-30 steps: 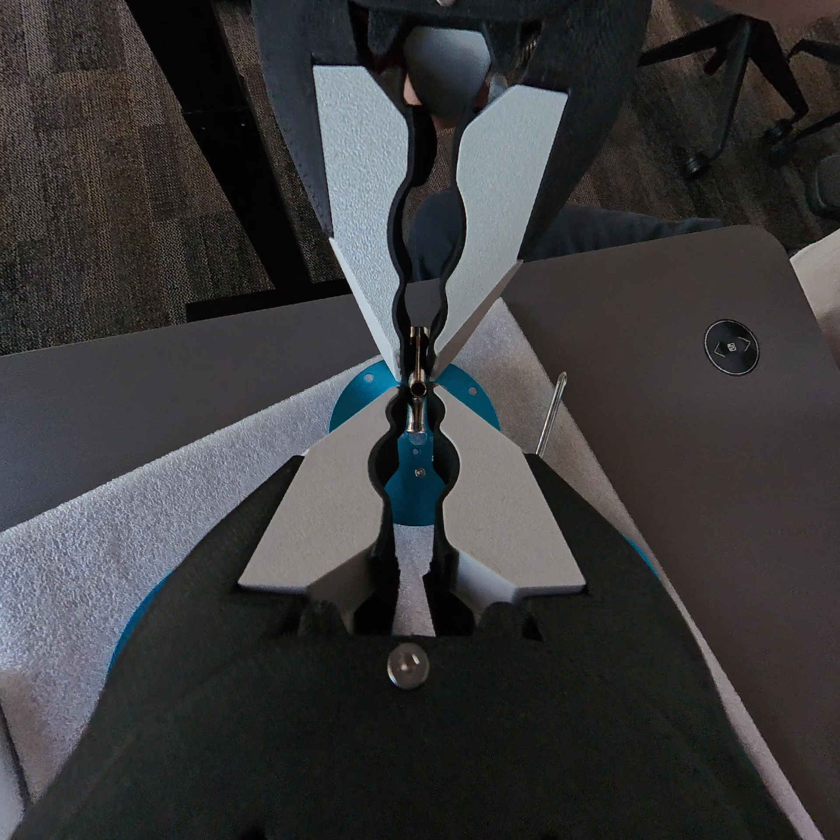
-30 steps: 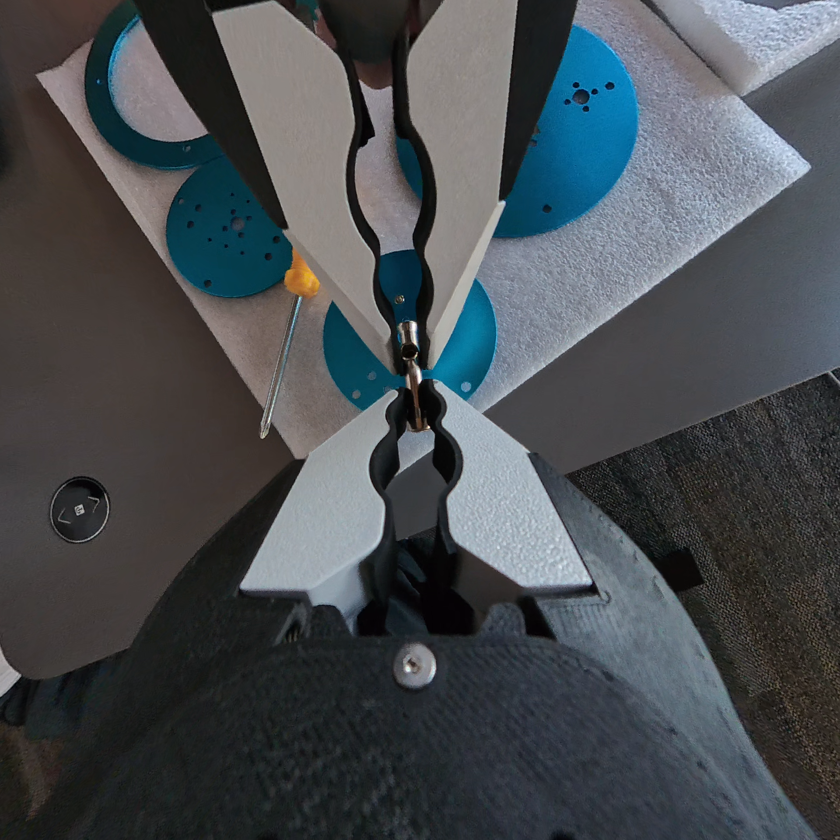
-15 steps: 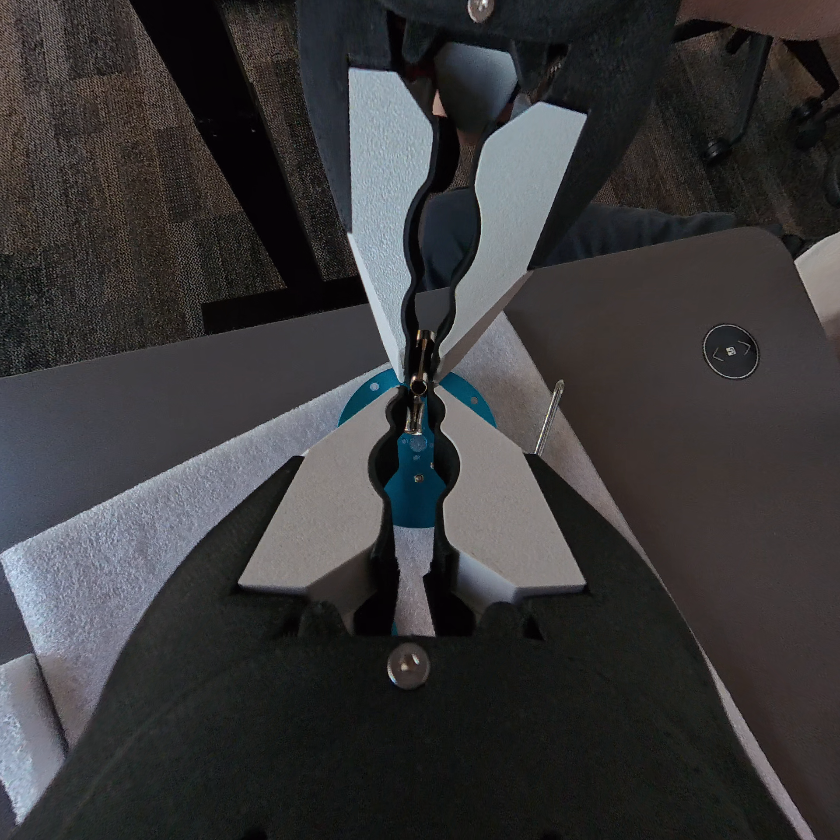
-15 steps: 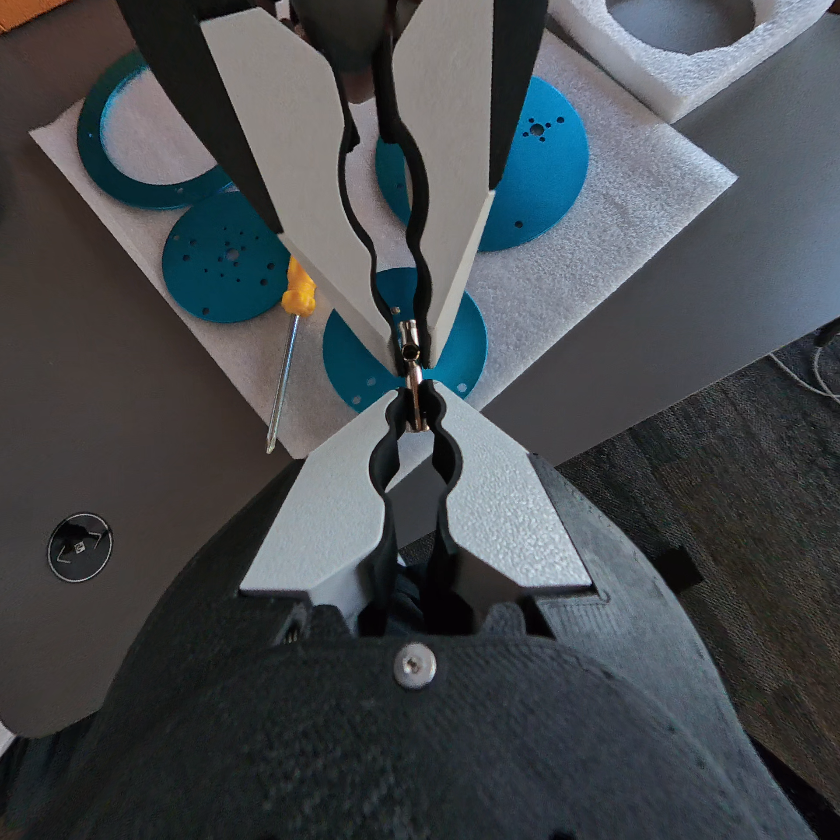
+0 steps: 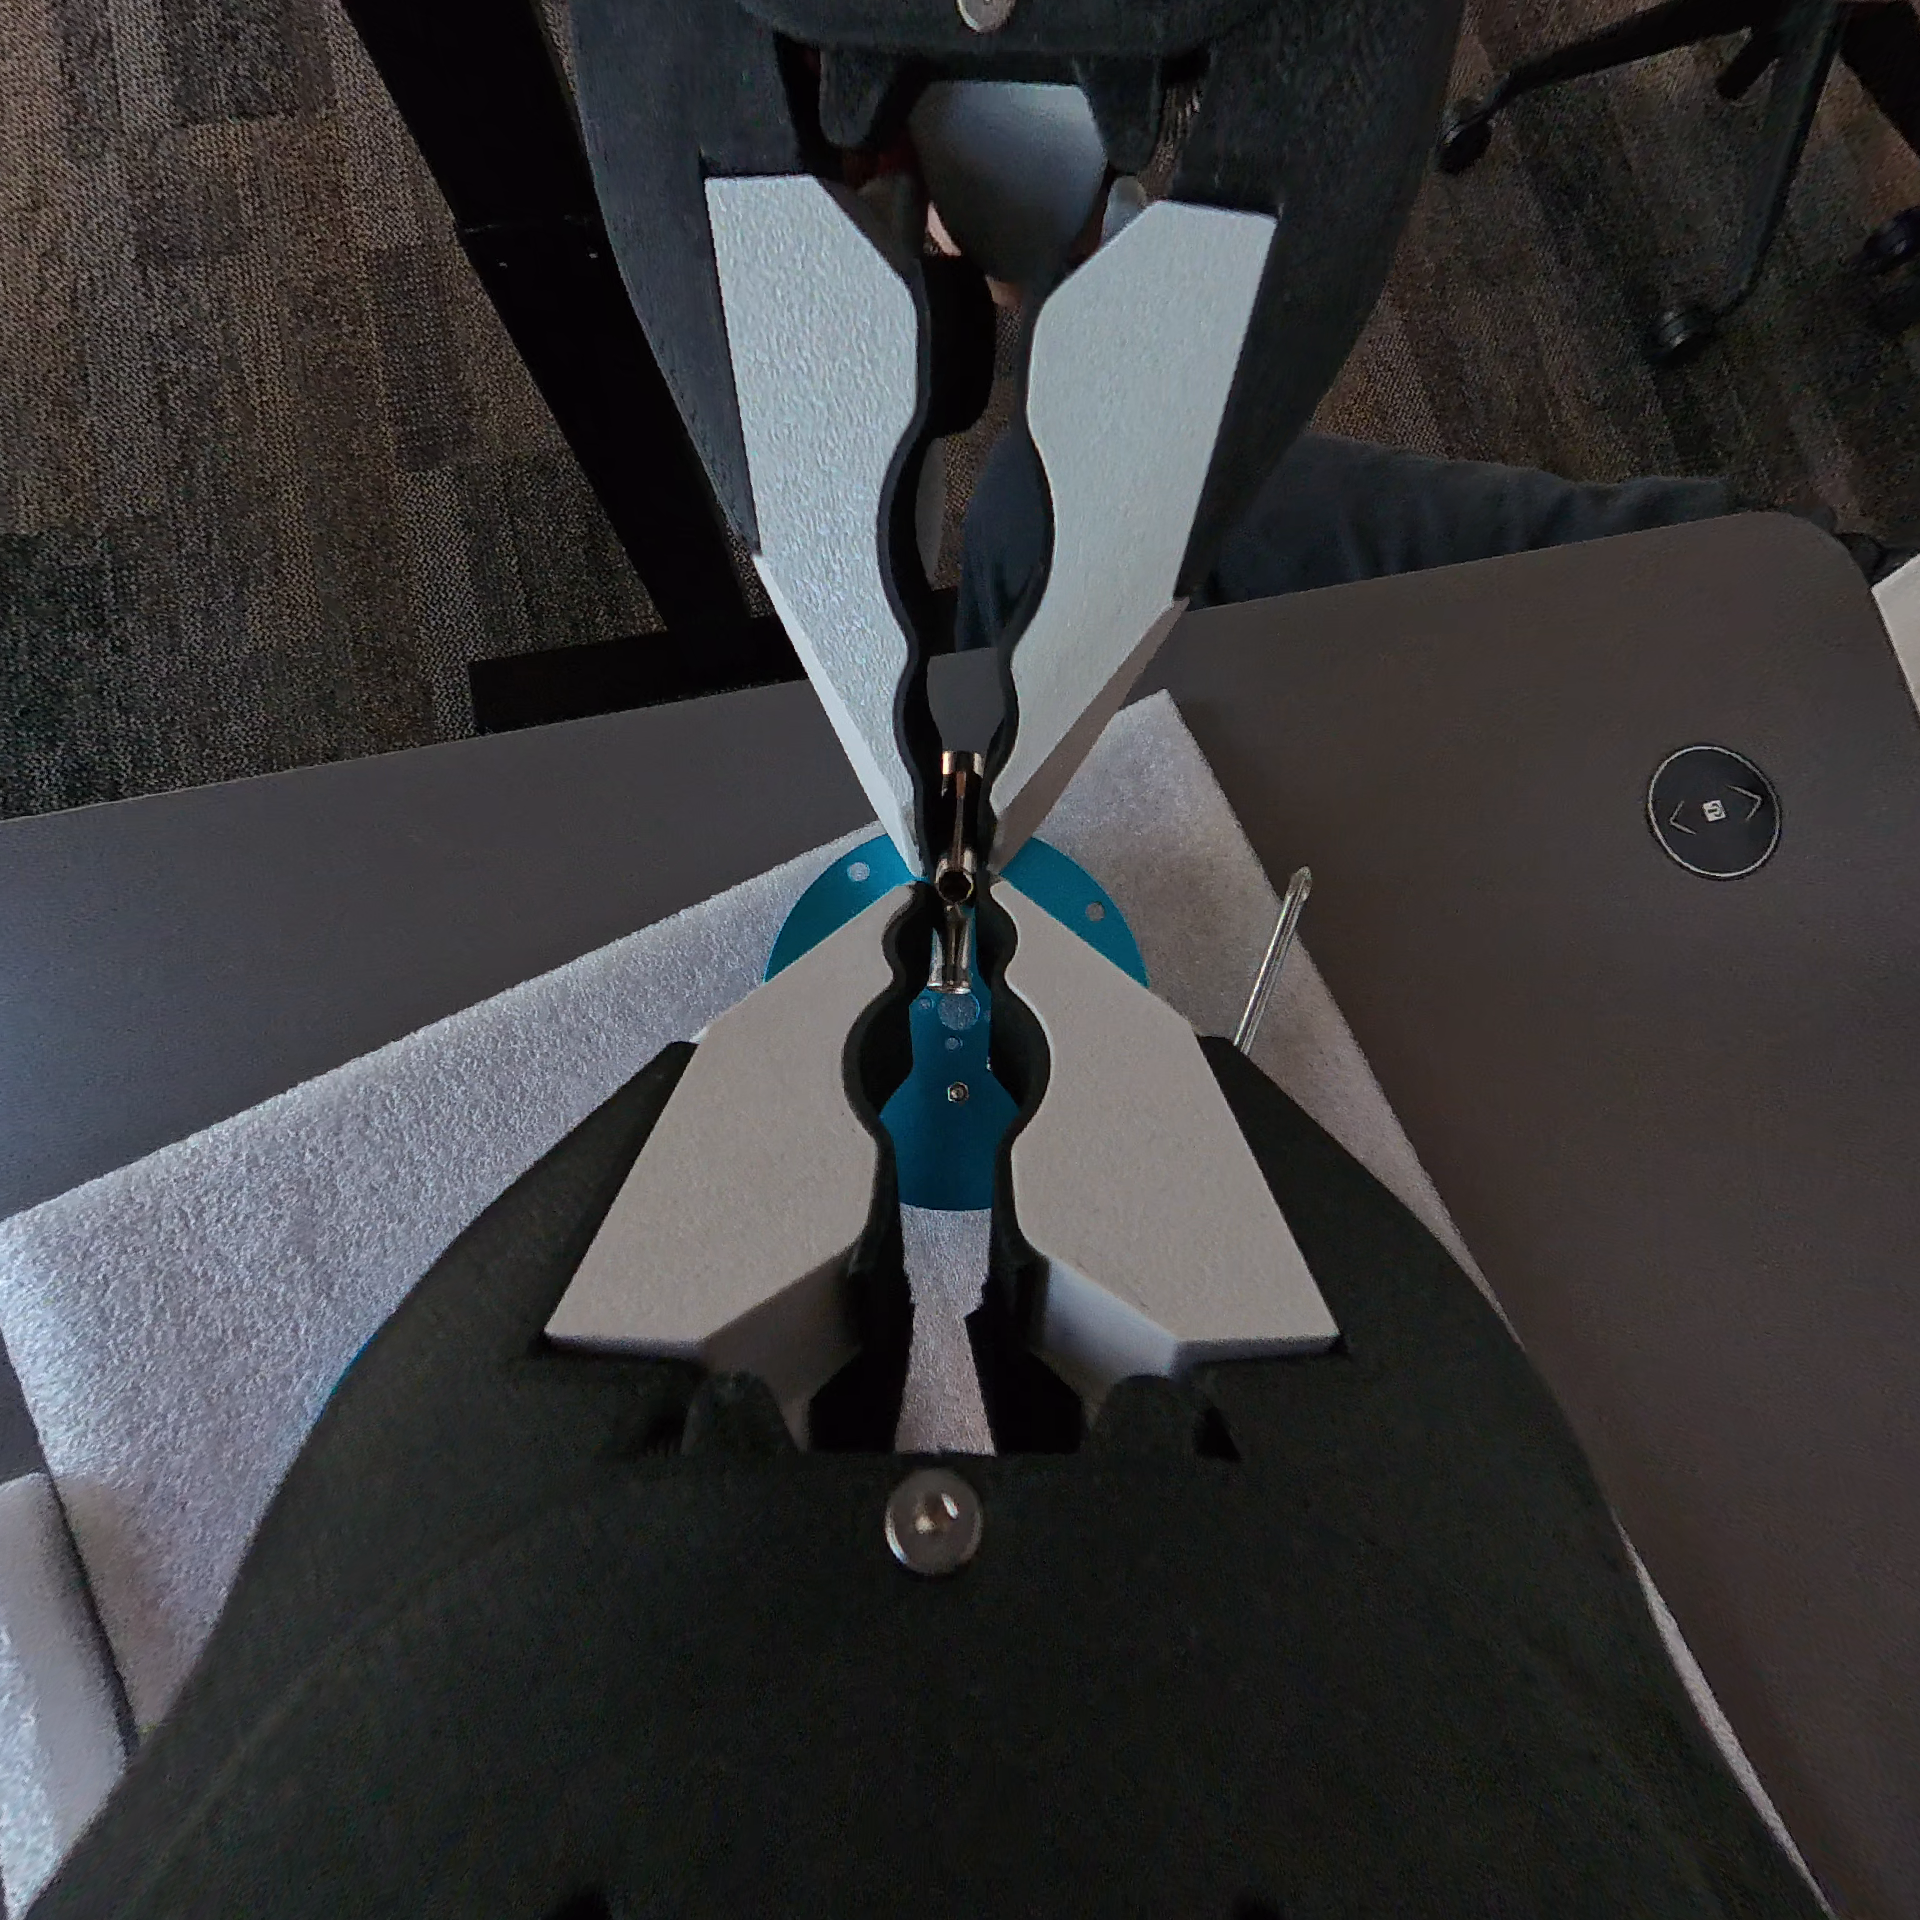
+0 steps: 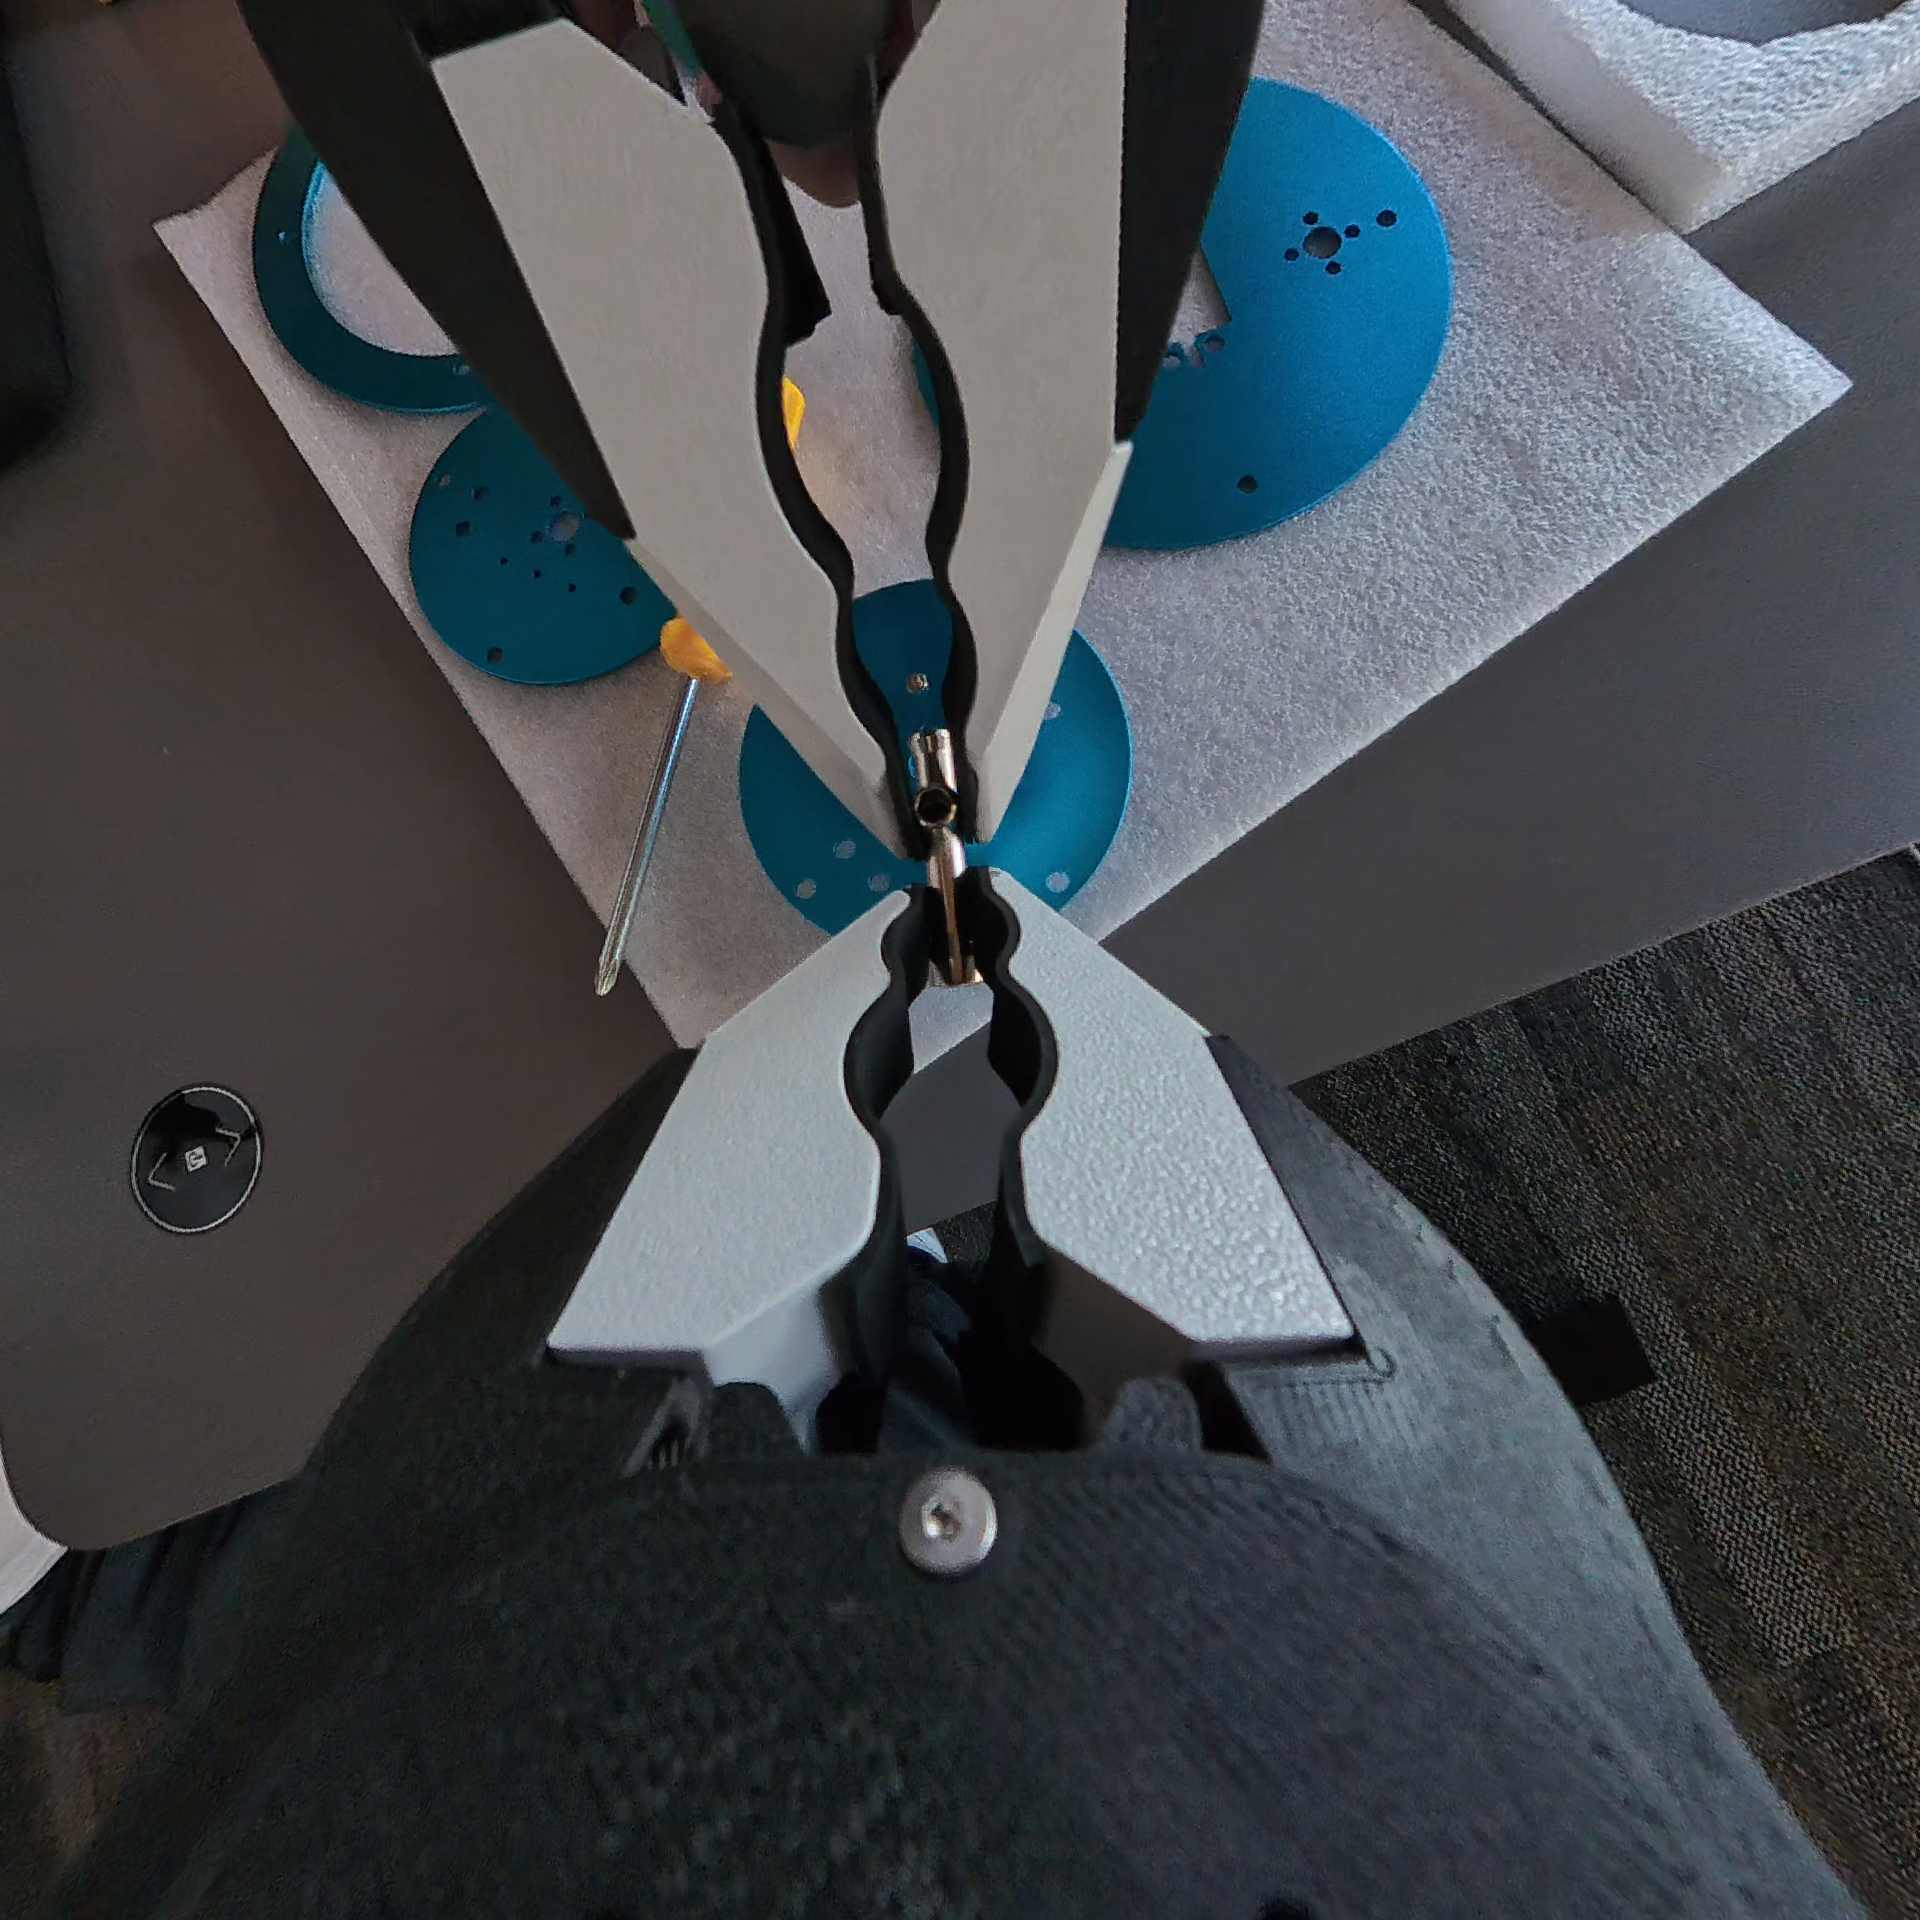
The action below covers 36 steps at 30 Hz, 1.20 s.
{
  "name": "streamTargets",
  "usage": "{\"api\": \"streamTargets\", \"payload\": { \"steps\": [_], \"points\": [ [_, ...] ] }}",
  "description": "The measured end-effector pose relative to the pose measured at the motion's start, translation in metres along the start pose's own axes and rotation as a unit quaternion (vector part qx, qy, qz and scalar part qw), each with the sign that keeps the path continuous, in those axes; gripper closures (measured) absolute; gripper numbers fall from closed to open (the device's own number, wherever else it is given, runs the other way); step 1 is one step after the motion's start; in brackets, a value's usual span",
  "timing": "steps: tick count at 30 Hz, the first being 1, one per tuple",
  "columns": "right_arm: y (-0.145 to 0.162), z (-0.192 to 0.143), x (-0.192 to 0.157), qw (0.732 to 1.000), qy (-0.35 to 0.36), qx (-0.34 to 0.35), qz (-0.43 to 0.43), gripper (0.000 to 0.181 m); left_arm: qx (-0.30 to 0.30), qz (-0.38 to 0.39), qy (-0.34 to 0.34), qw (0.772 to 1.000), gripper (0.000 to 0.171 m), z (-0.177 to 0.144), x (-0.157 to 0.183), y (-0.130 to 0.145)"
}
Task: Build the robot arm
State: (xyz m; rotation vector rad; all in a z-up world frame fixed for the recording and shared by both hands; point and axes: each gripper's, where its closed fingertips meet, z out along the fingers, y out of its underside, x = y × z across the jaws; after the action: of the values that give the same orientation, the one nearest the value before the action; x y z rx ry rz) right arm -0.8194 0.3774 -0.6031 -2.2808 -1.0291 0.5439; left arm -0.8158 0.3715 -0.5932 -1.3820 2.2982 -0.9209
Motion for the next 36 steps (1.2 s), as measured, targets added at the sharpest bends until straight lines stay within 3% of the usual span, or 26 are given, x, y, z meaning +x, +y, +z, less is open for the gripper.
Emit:
{"api": "streamTargets", "payload": {
  "steps": [8,18,26,33,36],
  "points": [
    [0.001,0.002,-0.001,1.0,-0.002,-0.007,-0.012,0.174,-0.003,0.002,-0.002,1.0,0.166,0.001,0.001,0.002],
    [0.001,0.002,-0.003,0.995,0.009,-0.032,-0.09,0.174,-0.001,0.045,-0.038,0.998,0.165,0.001,0.005,0.004],
    [0.0,0.003,-0.002,0.989,-0.02,-0.014,-0.149,0.174,-0.026,-0.005,-0.053,0.998,0.161,0.001,0.006,0.005],
    [0.0,0.003,-0.001,0.988,-0.023,-0.019,-0.148,0.174,0.034,-0.057,-0.056,0.996,0.155,-0.021,0.005,-0.004],
    [0.001,0.003,-0.001,0.988,-0.026,-0.026,-0.151,0.174,0.02,-0.053,-0.062,0.996,0.154,-0.017,0.005,-0.001]
  ]
}}
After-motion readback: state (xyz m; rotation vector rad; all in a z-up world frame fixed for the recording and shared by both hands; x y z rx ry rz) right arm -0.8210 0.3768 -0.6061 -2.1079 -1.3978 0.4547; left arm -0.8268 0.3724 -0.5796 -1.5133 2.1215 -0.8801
